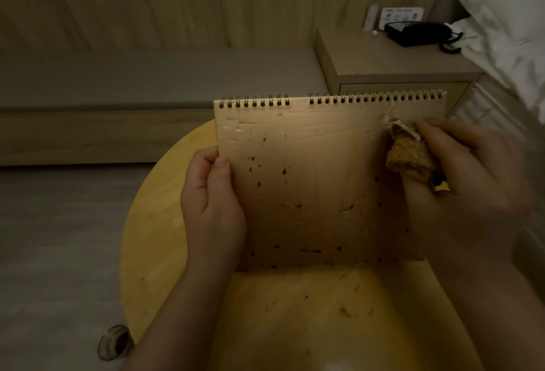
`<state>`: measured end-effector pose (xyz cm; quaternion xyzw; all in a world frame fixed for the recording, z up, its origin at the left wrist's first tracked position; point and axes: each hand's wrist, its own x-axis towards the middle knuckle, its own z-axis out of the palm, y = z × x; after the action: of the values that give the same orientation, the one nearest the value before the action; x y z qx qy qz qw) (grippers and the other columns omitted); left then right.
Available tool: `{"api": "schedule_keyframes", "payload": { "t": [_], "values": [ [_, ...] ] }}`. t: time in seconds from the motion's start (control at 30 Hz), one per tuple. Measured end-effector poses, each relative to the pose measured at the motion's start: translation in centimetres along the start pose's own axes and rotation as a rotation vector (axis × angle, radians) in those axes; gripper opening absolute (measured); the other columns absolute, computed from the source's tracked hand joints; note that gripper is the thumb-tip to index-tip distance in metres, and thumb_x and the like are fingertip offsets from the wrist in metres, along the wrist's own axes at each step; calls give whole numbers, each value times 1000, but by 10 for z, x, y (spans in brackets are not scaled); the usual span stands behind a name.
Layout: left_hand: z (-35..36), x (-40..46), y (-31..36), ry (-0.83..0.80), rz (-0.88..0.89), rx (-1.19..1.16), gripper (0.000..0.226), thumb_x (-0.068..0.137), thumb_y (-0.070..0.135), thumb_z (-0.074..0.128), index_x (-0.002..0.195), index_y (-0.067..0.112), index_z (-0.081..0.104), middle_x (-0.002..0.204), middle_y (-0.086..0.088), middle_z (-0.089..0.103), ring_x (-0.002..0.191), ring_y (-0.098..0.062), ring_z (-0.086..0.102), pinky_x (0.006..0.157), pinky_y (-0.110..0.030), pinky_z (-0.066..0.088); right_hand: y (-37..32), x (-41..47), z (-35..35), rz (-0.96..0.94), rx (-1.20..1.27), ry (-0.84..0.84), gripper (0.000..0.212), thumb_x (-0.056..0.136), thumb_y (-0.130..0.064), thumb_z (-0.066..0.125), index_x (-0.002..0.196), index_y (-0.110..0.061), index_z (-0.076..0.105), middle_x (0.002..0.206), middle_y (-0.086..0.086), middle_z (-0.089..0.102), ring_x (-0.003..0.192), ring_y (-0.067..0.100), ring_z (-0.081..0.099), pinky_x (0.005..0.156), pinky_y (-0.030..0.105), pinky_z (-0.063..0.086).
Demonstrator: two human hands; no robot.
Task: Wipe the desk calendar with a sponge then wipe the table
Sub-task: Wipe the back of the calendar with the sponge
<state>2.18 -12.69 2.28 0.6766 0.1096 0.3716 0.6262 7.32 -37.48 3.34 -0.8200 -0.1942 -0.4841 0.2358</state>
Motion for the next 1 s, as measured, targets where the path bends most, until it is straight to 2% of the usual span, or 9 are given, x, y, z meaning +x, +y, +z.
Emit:
{"api": "schedule_keyframes", "payload": {
  "t": [0.13, 0.23, 0.37, 0.47, 0.57, 0.67, 0.73, 0.83, 1.0],
  "values": [
    [0, 0, -1, -1, 10, 6, 31, 101, 18, 41, 88, 34, 64, 81, 26, 66, 76, 8, 57, 64, -9, 43, -8, 2, 1, -20, 20, -5, 29, 97, -6, 74, 125, 1, 75, 116, 24, 72, 101, 46, 67, 93, 47, 50],
    [0, 0, -2, 0, 9, 3, 28, 100, 20, 42, 89, 33, 64, 82, 23, 66, 76, 7, 57, 64, -10, 44, -22, 3, 5, -22, 66, -28, 30, 97, -8, 75, 126, -1, 75, 116, 21, 72, 101, 44, 66, 94, 38, 47],
    [0, 1, -4, 2, 7, -6, 26, 98, 28, 42, 91, 34, 66, 83, 20, 68, 77, 3, 59, 65, -14, 46, -51, 6, 15, -49, 123, -65, 33, 92, -1, 78, 125, 0, 76, 115, 21, 72, 101, 41, 65, 93, 40, 47],
    [-1, 0, -5, 4, -3, -24, 25, 98, 29, 43, 91, 34, 67, 83, 17, 69, 77, -2, 60, 65, -20, 48, -82, 7, 25, -58, 212, -98, 35, 89, 3, 77, 124, 1, 76, 115, 20, 73, 101, 40, 66, 96, 36, 46],
    [-1, 0, -5, 4, 21, -49, 27, 100, 18, 44, 93, 32, 66, 84, 17, 69, 79, -4, 61, 68, -23, 48, -118, 8, 34, -77, 321, -103, 28, 94, 1, 70, 121, 2, 77, 113, 20, 74, 100, 39, 68, 95, 35, 47],
    [-3, -4, -4, -76, 56, -107, 36, 104, -5, 43, 103, 23, 64, 89, 19, 72, 82, 1, 66, 70, -17, 51, -151, 9, 43, -66, 374, -116, 25, 100, -5, 64, 119, 2, 78, 113, 21, 75, 102, 39, 69, 93, 43, 55],
    [-4, -7, -4, -86, 44, -97, 36, 103, -10, 45, 106, 21, 62, 91, 26, 73, 83, 8, 68, 68, -10, 50, -167, 10, 46, -23, 391, -117, 27, 96, -4, 62, 118, 1, 78, 114, 22, 75, 103, 39, 69, 90, 48, 57],
    [-4, -6, -2, -68, 50, -101, 37, 105, -3, 41, 103, 27, 63, 89, 24, 72, 81, 5, 66, 68, -13, 50, -163, 13, 43, -18, 366, -101, 26, 98, -6, 61, 117, 1, 78, 112, 20, 76, 102, 38, 69, 88, 47, 57],
    [-2, -1, -5, 6, 2, -33, 26, 100, 21, 43, 94, 33, 65, 84, 21, 69, 79, 0, 60, 66, -19, 47, -117, 15, 28, 3, 236, -99, 29, 91, 0, 74, 119, 0, 78, 112, 17, 74, 101, 38, 67, 95, 29, 44]
  ]
}}
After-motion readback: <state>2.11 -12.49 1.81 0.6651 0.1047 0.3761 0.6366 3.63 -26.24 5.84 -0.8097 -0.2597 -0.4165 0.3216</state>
